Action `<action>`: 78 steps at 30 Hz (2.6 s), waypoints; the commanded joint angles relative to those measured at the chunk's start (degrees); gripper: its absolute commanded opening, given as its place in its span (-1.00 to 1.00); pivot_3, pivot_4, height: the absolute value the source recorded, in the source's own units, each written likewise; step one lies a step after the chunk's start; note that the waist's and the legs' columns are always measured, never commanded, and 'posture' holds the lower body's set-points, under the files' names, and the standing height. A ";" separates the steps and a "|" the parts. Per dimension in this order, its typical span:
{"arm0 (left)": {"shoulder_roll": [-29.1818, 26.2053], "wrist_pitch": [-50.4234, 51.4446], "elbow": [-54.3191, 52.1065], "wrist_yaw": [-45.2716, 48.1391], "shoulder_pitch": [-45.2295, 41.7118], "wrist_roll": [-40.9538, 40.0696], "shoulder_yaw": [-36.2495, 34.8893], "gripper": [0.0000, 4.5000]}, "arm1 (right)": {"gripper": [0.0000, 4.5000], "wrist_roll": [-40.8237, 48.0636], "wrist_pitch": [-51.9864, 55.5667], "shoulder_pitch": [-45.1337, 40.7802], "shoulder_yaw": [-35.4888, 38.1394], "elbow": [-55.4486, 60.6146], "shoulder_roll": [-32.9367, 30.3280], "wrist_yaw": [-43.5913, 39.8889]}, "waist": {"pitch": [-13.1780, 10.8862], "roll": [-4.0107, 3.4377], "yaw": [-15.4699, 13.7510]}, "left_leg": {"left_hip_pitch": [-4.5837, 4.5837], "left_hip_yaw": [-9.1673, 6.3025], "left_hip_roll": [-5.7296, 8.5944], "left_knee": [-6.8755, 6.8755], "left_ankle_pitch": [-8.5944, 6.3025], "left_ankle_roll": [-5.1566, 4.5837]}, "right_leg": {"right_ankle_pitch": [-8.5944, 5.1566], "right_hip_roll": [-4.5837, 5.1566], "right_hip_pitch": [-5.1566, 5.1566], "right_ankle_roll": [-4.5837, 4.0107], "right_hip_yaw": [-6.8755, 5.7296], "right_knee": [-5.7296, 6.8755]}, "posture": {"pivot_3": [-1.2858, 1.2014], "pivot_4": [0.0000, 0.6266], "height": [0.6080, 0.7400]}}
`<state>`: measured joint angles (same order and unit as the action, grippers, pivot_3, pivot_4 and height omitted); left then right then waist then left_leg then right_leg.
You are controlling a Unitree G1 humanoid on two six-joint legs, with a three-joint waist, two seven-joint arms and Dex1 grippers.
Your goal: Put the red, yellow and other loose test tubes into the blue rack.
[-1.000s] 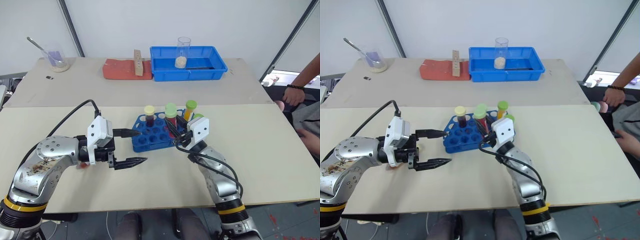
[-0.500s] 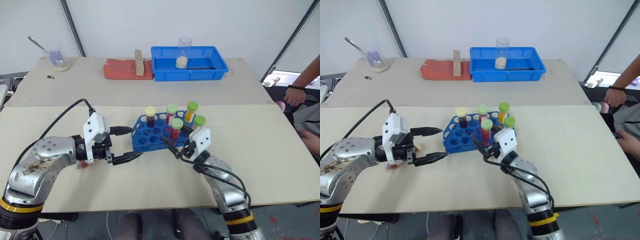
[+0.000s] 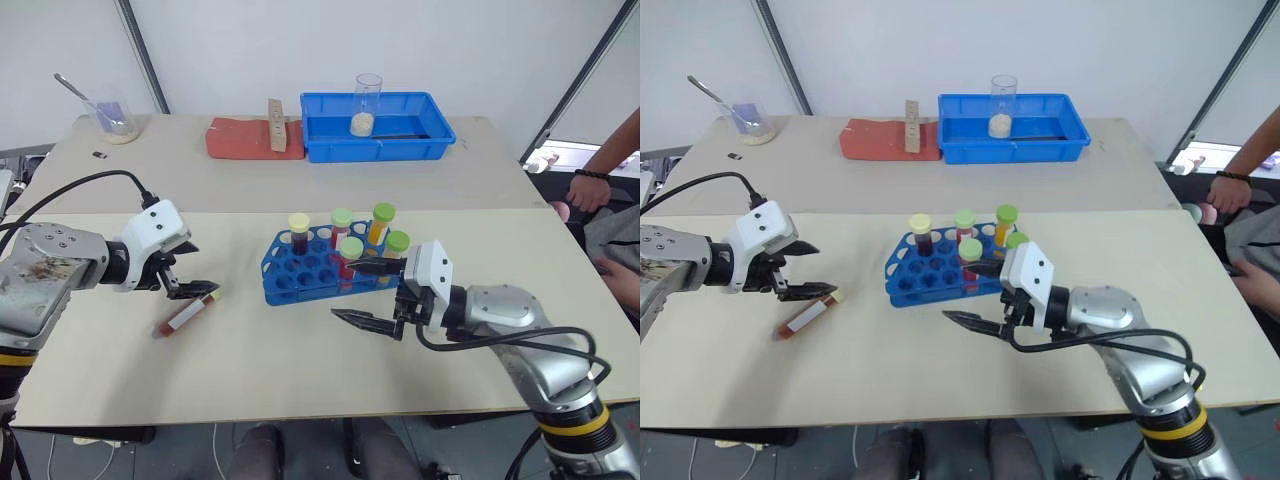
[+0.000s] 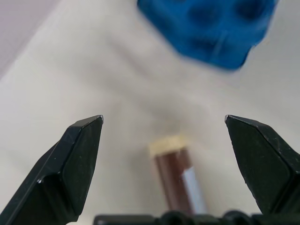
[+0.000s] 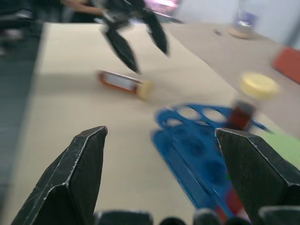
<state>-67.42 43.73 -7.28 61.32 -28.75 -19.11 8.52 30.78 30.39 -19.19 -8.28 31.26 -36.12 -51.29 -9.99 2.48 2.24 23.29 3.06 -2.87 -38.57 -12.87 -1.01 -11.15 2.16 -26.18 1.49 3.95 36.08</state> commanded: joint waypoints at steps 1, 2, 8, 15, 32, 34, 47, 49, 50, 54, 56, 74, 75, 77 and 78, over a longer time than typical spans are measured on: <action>-2.33 0.19 1.42 3.52 -2.84 3.68 2.62 1.00 | 0.82 2.87 2.02 -1.20 0.29 2.59 -1.76 -2.57 | -0.01 0.02 -0.15 | 0.03 0.01 0.01 0.00 0.00 0.00 | -0.02 0.01 -0.01 0.02 0.00 0.00 | 0.03 -0.52 1.00; -2.48 0.01 2.12 4.03 -3.48 5.05 3.81 1.00 | 0.82 3.01 2.17 -1.42 0.08 2.59 -2.03 -3.11 | -0.02 0.03 -0.20 | 0.06 0.01 0.02 0.00 -0.01 0.00 | -0.03 0.02 -0.02 0.03 0.00 -0.02 | 0.03 -0.52 1.00; -0.11 1.40 5.07 5.99 -6.42 10.48 9.23 1.00 | 0.82 3.53 2.64 -1.84 -0.12 2.43 -2.36 -4.59 | -0.02 0.04 -0.94 | 0.06 0.03 0.03 -0.05 -0.01 0.00 | -0.02 0.04 -0.03 0.06 0.01 0.01 | 0.03 -0.52 1.00; 4.60 4.06 7.11 6.24 -8.72 13.70 12.36 1.00 | 0.82 5.58 4.86 -2.19 0.20 3.38 -3.85 -6.37 | -0.03 0.09 -1.44 | 0.08 0.01 0.03 -0.21 0.00 0.00 | 0.01 0.04 0.00 0.10 0.01 0.09 | 0.03 -0.52 1.00; 6.17 0.89 8.62 9.09 -7.85 16.66 11.84 -0.58 | 0.84 9.80 8.96 -2.44 2.98 5.47 -4.95 -4.26 | -0.03 0.10 -1.27 | 0.08 0.00 0.04 -0.26 0.00 -0.01 | 0.26 0.03 0.01 0.47 0.04 0.09 | 0.03 -0.52 1.00; 6.08 -0.31 6.37 11.27 -7.96 12.72 7.83 -0.58 | 0.84 9.82 9.15 -1.19 3.92 6.39 -6.57 -4.31 | -0.03 0.10 -1.31 | 0.11 0.00 0.03 -0.26 0.00 -0.01 | 0.26 0.03 -0.01 0.47 0.03 0.09 | 0.03 -0.52 1.00; 27.13 3.32 -6.38 1.03 -8.20 -12.81 -13.65 -0.58 | 0.84 9.91 10.40 7.62 12.77 10.56 -16.53 -1.78 | -0.04 0.16 -1.85 | 0.22 -0.08 0.14 -0.48 0.01 0.00 | 0.42 0.13 0.10 0.73 0.04 0.00 | 0.03 -0.52 1.00; 32.96 -0.30 -6.19 -4.04 -7.50 -11.71 -12.84 -0.58 | 0.84 13.28 11.76 6.30 14.61 11.25 -15.82 -0.51 | -0.04 0.16 -1.60 | 0.15 -0.07 0.14 -0.47 0.02 0.00 | 0.45 0.12 0.12 0.69 0.06 0.04 | 0.03 -0.52 1.00; 35.36 -2.31 -5.92 -5.95 -7.10 -10.77 -12.11 -0.58 | 0.84 14.66 12.15 5.72 15.42 11.53 -15.60 0.00 | -0.04 0.15 -1.56 | 0.11 -0.09 0.14 -0.46 0.02 0.00 | 0.46 0.10 0.15 0.69 0.07 0.02 | 0.03 -0.52 1.00; 40.96 -7.71 -4.28 -10.27 -5.82 -7.98 -9.72 -0.58 | 0.84 17.48 13.28 5.15 17.14 12.19 -16.62 0.73 | -0.04 0.16 -1.43 | 0.09 -0.12 0.14 -0.45 0.02 0.00 | 0.49 0.07 0.22 0.67 0.08 -0.01 | 0.03 -0.52 1.00; 43.44 -11.42 -2.55 -12.28 -5.27 -6.18 -8.59 -0.58 | 0.84 18.14 13.71 5.72 18.03 12.64 -17.64 0.71 | -0.04 0.16 -1.53 | 0.10 -0.12 0.15 -0.42 0.02 0.00 | 0.49 0.07 0.21 0.67 0.09 -0.04 | 0.03 -0.52 1.00; 49.61 -25.24 6.11 -13.32 -1.78 -0.49 -2.79 -0.58 | 0.84 16.98 16.33 11.60 21.73 14.66 -22.39 8.05 | -0.04 0.16 -1.49 | 0.11 -0.10 0.17 -0.43 0.02 0.00 | 0.52 0.10 0.23 0.72 0.12 -0.09 | 0.03 -0.52 1.00; 49.89 -25.92 6.59 -13.68 -1.58 -0.24 -2.77 -0.58 | 0.84 16.93 16.30 11.56 21.81 14.70 -22.22 8.30 | -0.04 0.15 -1.51 | 0.12 -0.11 0.17 -0.43 0.02 0.00 | 0.52 0.10 0.23 0.72 0.12 -0.09 | 0.03 -0.52 1.00; 50.33 -27.20 7.41 -14.19 -1.36 0.27 -2.76 -0.58 | 0.84 16.93 16.30 11.48 21.82 14.79 -22.05 8.61 | -0.04 0.15 -1.55 | 0.12 -0.11 0.17 -0.43 0.02 0.00 | 0.52 0.10 0.23 0.72 0.12 -0.10 | 0.03 -0.52 1.00; 50.65 -27.83 7.85 -14.42 -1.17 0.50 -2.75 -0.58 | 0.84 16.92 16.33 11.50 21.76 14.86 -22.06 8.71 | -0.04 0.15 -1.53 | 0.12 -0.11 0.17 -0.44 0.02 0.00 | 0.52 0.10 0.23 0.72 0.12 -0.10 | 0.03 -0.52 1.00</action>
<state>-17.14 17.55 0.50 47.53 -30.37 -19.15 5.78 47.91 47.41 -7.59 11.70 44.80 -58.02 -43.06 -10.02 2.64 0.71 23.41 2.96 -2.70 -39.01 -12.86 -1.01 -10.63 2.26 -25.95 2.22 4.07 35.99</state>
